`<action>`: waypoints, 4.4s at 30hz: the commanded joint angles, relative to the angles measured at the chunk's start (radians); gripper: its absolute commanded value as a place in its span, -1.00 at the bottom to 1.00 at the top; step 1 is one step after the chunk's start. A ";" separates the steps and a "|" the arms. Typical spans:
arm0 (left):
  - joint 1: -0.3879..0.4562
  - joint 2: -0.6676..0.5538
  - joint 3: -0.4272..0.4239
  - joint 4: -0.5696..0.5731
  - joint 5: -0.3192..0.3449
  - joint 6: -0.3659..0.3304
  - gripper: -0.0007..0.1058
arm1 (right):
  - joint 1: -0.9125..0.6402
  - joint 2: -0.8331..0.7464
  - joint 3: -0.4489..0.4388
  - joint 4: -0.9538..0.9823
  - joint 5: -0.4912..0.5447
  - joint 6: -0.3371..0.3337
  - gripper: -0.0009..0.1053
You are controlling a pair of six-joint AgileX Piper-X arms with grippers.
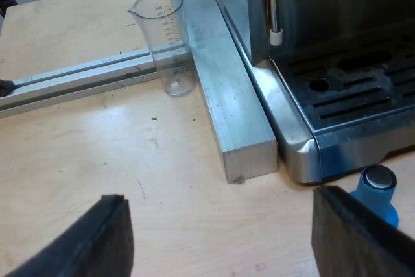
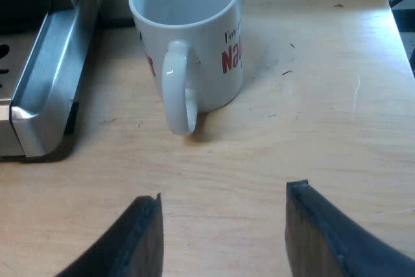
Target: Put the handle in the coffee machine
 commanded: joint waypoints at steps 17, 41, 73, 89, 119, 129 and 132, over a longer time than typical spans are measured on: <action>0.000 -0.137 -0.001 -0.013 -0.010 -0.009 0.16 | -0.003 -0.046 -0.008 -0.005 -0.003 -0.010 -0.13; -0.066 -0.112 -0.016 0.005 0.082 0.034 0.16 | -0.003 0.030 -0.171 0.193 -0.003 0.010 -0.13; -0.209 0.269 -0.077 -0.030 0.371 0.127 0.16 | 0.078 0.474 -0.459 0.526 -0.121 -0.096 -0.13; -0.280 0.442 -0.096 -0.067 0.597 0.320 0.16 | 0.130 0.610 -0.459 0.516 -0.228 -0.123 -0.13; -0.467 0.522 -0.096 -0.067 0.672 0.426 0.16 | 0.733 0.962 -0.459 0.212 0.068 0.264 -0.13; -0.567 0.522 -0.096 -0.067 0.670 0.426 0.16 | 0.833 1.074 -0.457 0.212 0.090 0.289 -0.13; -0.567 0.522 -0.096 -0.067 0.670 0.426 0.16 | 0.849 1.084 -0.436 0.212 0.136 0.310 -0.13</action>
